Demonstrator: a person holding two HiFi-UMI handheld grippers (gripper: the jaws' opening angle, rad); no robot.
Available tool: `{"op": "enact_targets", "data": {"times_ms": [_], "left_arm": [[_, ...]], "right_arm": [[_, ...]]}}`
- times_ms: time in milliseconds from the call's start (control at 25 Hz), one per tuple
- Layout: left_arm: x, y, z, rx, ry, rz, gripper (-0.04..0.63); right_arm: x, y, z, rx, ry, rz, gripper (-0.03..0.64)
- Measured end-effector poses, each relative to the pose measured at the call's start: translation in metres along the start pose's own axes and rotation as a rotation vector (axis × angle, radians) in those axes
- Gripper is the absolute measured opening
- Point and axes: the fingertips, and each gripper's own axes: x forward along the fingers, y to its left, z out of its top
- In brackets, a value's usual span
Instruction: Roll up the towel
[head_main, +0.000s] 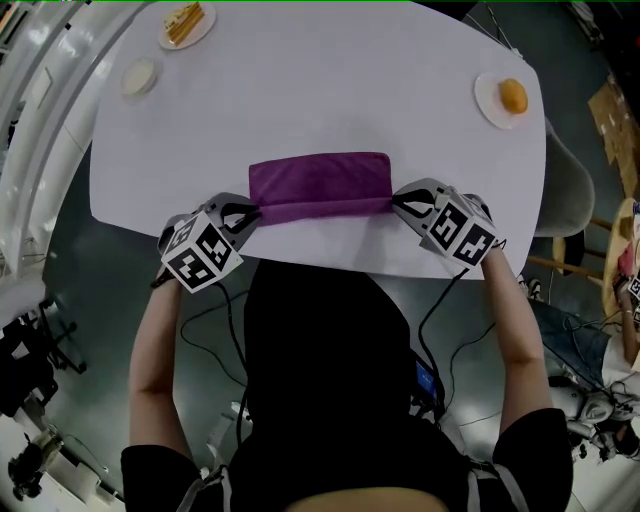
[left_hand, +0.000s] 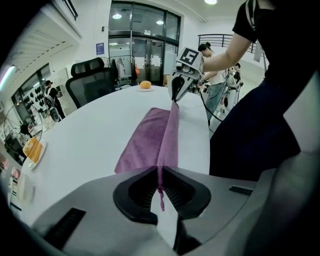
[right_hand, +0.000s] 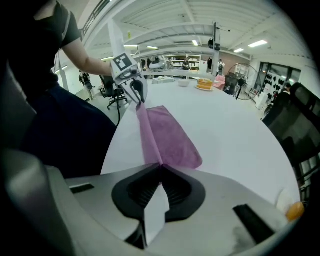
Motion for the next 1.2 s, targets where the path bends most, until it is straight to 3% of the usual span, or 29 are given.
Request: {"op": "enact_targets", "data": {"times_ms": [240,400,440,480,680,840,880,920,1040,1200], "left_arm": [[0.01,0.027,0.0,-0.022,0.017,0.045,0.037],[0.016,0.044,0.003,-0.045,0.0,0.115,0.037],[0.015,0.047,0.004,-0.06,-0.01,0.136,0.037],[0.014,0.051,0.005,-0.075,-0.022,0.155,0.039],[-0.007,0.059,0.006,-0.108,-0.063,0.219,0.11],[-0.013,0.037,0.006,-0.018,-0.04,0.16,0.11],[-0.009,0.028,0.004,0.015,-0.018,0.135,0.11],[-0.004,0.019,0.001,0.045,0.006,0.113,0.11],[0.013,0.0,-0.007,0.101,0.06,0.073,0.11],[0.029,-0.003,-0.015,0.126,0.097,0.086,0.11]], "right_arm": [[0.015,-0.025,0.001,0.026,0.016,-0.018,0.021],[0.024,-0.039,-0.003,0.022,0.042,-0.047,0.025],[0.026,-0.041,-0.004,0.013,0.051,-0.056,0.047],[0.026,-0.044,-0.005,0.003,0.057,-0.069,0.11],[0.015,-0.055,-0.003,-0.003,0.011,-0.153,0.124],[0.007,-0.037,0.004,-0.089,0.009,-0.125,0.124],[0.009,-0.028,0.002,-0.114,0.026,-0.101,0.146],[0.013,-0.019,-0.001,-0.141,0.047,-0.078,0.216],[0.025,0.0,-0.01,-0.226,0.103,-0.049,0.218],[0.038,0.004,-0.015,-0.325,0.155,-0.085,0.213]]}}
